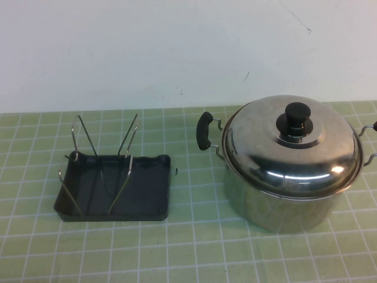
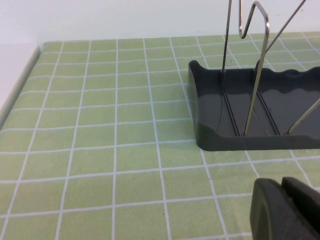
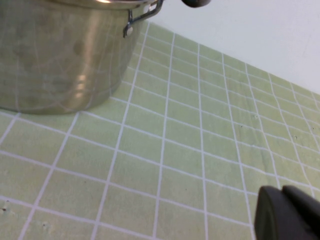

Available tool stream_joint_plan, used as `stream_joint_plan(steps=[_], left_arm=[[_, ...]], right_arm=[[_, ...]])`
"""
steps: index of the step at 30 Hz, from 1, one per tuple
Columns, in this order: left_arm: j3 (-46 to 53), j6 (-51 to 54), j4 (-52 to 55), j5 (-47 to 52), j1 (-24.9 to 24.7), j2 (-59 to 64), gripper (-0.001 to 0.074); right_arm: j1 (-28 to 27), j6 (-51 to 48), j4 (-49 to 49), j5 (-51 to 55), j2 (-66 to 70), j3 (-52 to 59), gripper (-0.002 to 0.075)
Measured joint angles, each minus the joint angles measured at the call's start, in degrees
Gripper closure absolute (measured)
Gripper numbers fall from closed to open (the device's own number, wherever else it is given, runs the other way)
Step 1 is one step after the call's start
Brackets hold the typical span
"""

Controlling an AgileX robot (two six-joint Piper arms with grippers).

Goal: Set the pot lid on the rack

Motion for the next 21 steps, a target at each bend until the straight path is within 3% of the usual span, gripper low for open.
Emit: stream_joint_plan(steps=[12,16,21], left_arm=[[0.0,0.0,0.0,0.0,0.0,0.0,0.0738],[0.0,0.0,0.0,0.0,0.0,0.0,0.0738],[0.0,0.0,0.0,0.0,0.0,0.0,0.0738]], right_arm=[[0.0,1.06,1.74,-2.52,0.0,0.21,0.0727],[0.0,12.84,2.36,-6.79,0.0,-2.19,0.0727],[0.0,21.51,2.36,-3.79,0.0,-14.33,0.0727]])
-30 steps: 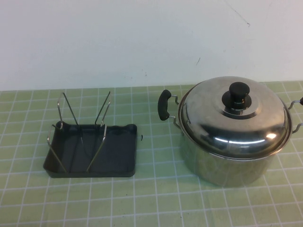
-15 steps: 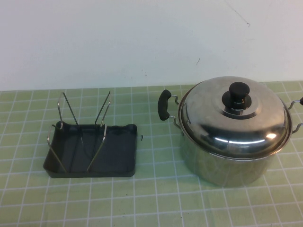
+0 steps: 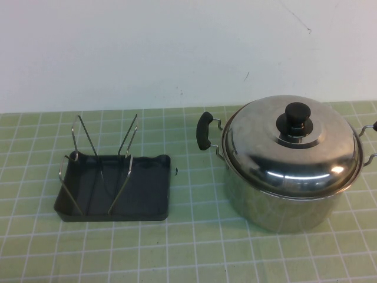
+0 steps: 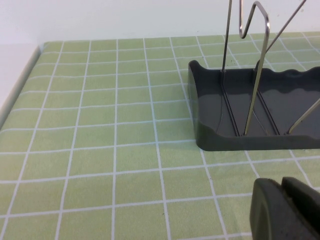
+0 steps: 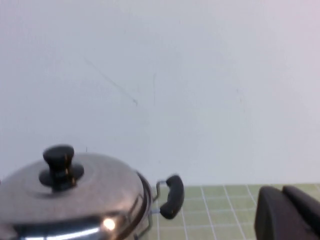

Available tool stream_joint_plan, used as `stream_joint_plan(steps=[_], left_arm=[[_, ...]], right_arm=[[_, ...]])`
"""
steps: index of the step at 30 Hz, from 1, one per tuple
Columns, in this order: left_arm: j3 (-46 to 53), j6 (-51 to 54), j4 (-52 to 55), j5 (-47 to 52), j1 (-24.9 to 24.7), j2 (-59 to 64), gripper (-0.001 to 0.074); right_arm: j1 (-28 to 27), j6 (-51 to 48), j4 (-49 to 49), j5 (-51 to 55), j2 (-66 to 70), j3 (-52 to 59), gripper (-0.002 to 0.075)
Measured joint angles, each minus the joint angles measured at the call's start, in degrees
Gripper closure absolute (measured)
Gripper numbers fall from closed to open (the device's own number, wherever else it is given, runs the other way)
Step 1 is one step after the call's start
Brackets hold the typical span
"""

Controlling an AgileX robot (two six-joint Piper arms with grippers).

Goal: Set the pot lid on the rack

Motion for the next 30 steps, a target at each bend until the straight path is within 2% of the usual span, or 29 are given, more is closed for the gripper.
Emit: stream_joint_plan(steps=[4,7,10,14,17,21,27,30], left_arm=[[0.0,0.0,0.0,0.0,0.0,0.0,0.0737],[0.0,0.0,0.0,0.0,0.0,0.0,0.0738],[0.0,0.0,0.0,0.0,0.0,0.0,0.0737],[0.0,0.0,0.0,0.0,0.0,0.0,0.0737],[0.0,0.0,0.0,0.0,0.0,0.0,0.0738],[0.0,0.0,0.0,0.0,0.0,0.0,0.0737],[0.0,0.0,0.0,0.0,0.0,0.0,0.0738],[0.0,0.0,0.0,0.0,0.0,0.0,0.0738]], right_arm=[[0.0,1.13,0.0,2.6,0.0,-5.99,0.0727],[0.0,0.78,0.0,0.06,0.0,-6.11,0.0727],[0.0,-0.91,0.0,-0.54,0.0,-5.5,0.0727],[0.0,-6.73,1.23,5.13,0.0,-5.17,0.0727],[0.0,-14.15,5.62,7.19,0.4,-5.04,0.0727],[0.0,-18.01,14.08,5.75,3.97,-5.04,0.0727],[0.1,-33.7,31.7,1.82,16.8,-6.45,0.0723],[0.22,-40.14,36.07,0.38,24.53,-8.86,0.068]])
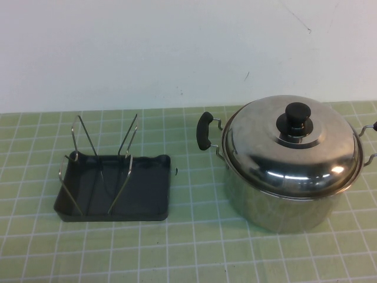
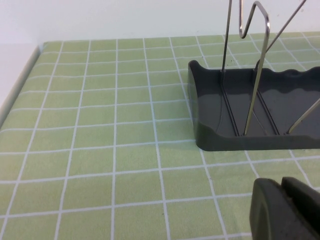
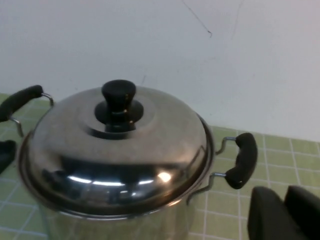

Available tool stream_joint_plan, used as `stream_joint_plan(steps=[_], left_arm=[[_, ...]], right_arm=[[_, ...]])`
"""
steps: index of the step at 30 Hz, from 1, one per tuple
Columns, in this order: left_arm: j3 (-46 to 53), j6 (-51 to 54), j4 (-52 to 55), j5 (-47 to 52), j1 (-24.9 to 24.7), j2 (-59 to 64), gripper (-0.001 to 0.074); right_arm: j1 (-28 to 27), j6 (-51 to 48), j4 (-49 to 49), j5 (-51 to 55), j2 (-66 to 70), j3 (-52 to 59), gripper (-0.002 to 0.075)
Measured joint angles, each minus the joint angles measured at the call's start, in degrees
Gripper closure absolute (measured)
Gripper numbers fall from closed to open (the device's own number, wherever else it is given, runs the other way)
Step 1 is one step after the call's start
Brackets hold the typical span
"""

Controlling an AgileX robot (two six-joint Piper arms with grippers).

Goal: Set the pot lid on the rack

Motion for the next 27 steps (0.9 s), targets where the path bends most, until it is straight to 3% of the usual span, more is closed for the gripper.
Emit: stream_joint_plan(steps=[2,5,7,10,13,18,27], left_arm=[[0.0,0.0,0.0,0.0,0.0,0.0,0.0738],[0.0,0.0,0.0,0.0,0.0,0.0,0.0738],[0.0,0.0,0.0,0.0,0.0,0.0,0.0738],[0.0,0.0,0.0,0.0,0.0,0.0,0.0738],[0.0,0.0,0.0,0.0,0.0,0.0,0.0738],[0.0,0.0,0.0,0.0,0.0,0.0,0.0738],[0.0,0.0,0.0,0.0,0.0,0.0,0.0738]], right_arm=[[0.63,3.44,-3.65,-1.73,4.45,-1.57,0.0635],[3.81,19.35,-19.69,-7.93,10.5,-3.04,0.0494],[6.49,31.86,-31.69,-15.55,14.64,-3.27,0.0385],[9.3,42.33,-42.38,-30.52,22.58,-3.48,0.0293],[10.24,45.81,-48.05,-43.96,32.08,-4.4,0.0265],[10.5,47.1,-52.46,-57.12,48.57,-8.58,0.0255],[10.5,50.15,-60.52,-64.21,67.26,-19.01,0.0253]])
